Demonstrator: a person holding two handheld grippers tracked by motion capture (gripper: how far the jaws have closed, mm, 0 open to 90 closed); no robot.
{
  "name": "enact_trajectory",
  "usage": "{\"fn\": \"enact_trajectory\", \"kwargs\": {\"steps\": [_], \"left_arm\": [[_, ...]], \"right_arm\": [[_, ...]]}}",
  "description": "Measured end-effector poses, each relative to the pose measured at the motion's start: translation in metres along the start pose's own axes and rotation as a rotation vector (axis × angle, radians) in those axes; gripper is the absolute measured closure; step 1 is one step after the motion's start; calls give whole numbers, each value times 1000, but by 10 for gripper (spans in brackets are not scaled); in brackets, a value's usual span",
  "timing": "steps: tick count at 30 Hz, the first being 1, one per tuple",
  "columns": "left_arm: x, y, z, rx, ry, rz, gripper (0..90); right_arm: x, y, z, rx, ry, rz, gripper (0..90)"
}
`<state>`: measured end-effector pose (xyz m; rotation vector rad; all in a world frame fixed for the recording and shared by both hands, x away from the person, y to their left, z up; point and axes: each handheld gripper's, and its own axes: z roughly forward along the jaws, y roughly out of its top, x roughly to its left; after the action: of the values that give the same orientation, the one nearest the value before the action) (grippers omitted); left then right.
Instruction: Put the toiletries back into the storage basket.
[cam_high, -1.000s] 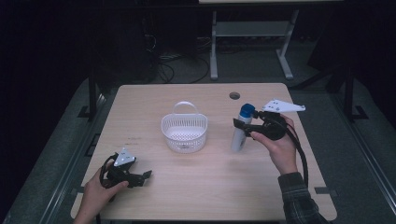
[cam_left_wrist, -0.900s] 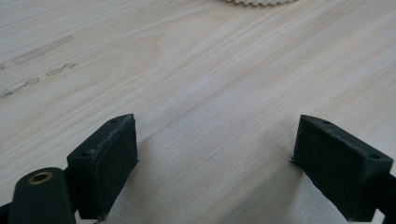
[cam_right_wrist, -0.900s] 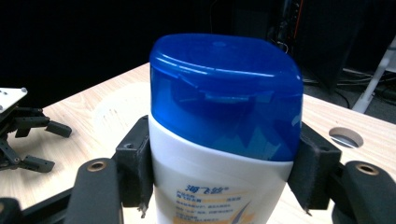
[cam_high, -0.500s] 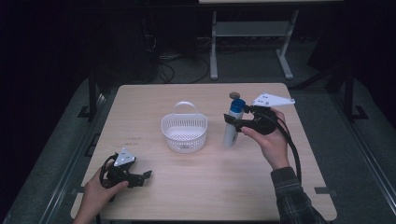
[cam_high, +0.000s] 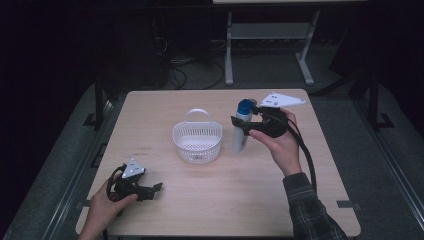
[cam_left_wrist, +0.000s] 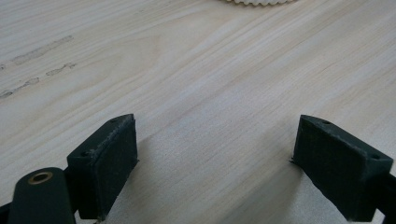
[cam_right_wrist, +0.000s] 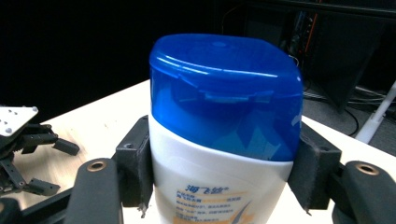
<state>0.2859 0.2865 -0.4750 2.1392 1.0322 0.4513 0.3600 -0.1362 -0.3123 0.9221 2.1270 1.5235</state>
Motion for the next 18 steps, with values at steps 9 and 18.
{"fn": "enact_trajectory", "kwargs": {"steps": [9, 18], "left_arm": [[0, 0, 0, 0, -1, 0, 128], [0, 0, 0, 1, -1, 0, 128]], "right_arm": [[7, 10, 11, -4, 14, -20, 347], [14, 20, 19, -14, 27, -27, 347]]}}
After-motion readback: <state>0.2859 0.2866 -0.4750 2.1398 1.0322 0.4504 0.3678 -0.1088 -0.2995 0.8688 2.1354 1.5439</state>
